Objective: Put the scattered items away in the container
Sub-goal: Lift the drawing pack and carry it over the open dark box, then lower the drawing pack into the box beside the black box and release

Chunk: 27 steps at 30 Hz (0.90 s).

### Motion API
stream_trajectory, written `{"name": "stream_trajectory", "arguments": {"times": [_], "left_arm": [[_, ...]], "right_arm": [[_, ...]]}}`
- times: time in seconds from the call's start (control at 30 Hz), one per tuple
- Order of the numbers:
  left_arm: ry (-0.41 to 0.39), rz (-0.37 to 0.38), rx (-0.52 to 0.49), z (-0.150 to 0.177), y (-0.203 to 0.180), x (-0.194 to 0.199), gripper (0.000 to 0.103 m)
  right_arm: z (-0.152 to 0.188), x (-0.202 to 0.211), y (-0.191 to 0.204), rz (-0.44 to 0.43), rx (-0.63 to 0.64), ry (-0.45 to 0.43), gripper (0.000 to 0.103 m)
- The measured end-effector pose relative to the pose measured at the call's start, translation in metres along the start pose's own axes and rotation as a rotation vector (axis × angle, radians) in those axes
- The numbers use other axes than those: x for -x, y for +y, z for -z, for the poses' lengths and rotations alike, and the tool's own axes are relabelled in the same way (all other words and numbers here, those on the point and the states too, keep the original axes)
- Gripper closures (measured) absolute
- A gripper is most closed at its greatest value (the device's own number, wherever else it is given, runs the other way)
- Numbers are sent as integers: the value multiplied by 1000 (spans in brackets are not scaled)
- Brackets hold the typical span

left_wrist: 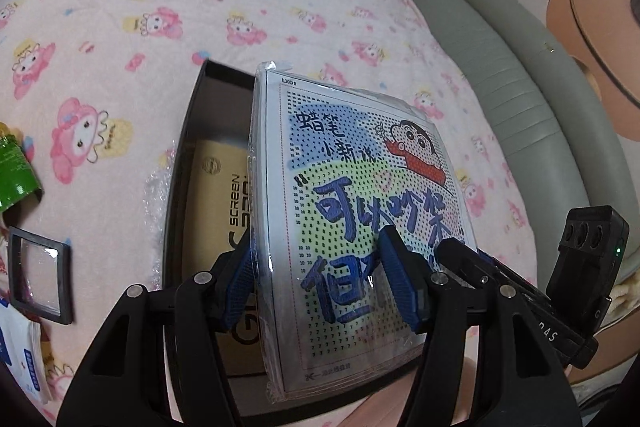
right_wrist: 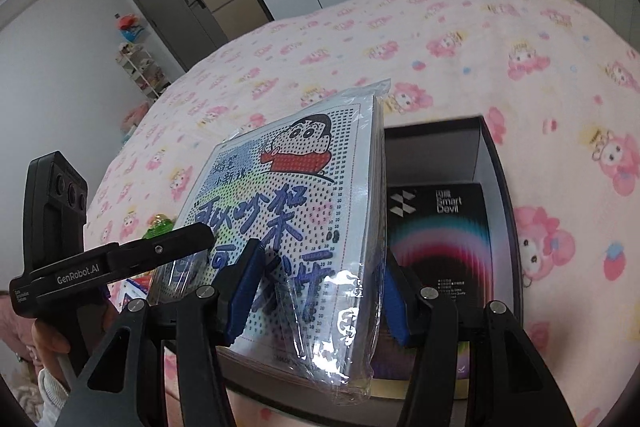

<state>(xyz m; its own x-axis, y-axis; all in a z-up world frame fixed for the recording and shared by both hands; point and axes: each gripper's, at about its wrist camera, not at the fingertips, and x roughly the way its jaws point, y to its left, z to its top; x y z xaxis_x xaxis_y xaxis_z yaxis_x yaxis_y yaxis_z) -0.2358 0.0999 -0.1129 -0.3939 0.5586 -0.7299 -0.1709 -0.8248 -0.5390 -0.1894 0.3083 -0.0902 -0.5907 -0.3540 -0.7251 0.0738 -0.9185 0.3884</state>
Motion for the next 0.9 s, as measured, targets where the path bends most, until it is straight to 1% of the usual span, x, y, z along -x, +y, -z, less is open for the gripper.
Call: {"name": "stream_trajectory", "arguments": {"times": [0.13, 0.37, 0.5, 0.6, 0.73, 0.8, 0.9], "left_arm": [[21, -35, -9, 4, 0, -10, 42], [38, -102, -25, 6, -4, -13, 42], [52, -150, -34, 6, -4, -15, 42], [59, -194, -34, 10, -2, -12, 42], [69, -212, -27, 11, -1, -11, 41], [75, -229, -36, 11, -4, -13, 41], [83, -235, -43, 13, -6, -15, 41]], "right_arm": [[4, -13, -8, -3, -18, 25, 53], [10, -22, -16, -11, -35, 44, 53], [16, -28, -23, -39, -63, 71, 53], [21, -36, -25, -77, -82, 97, 52], [25, -39, -25, -105, -95, 112, 52], [26, -38, -27, -110, -105, 113, 52], [29, -38, -32, -113, -128, 121, 52]]}}
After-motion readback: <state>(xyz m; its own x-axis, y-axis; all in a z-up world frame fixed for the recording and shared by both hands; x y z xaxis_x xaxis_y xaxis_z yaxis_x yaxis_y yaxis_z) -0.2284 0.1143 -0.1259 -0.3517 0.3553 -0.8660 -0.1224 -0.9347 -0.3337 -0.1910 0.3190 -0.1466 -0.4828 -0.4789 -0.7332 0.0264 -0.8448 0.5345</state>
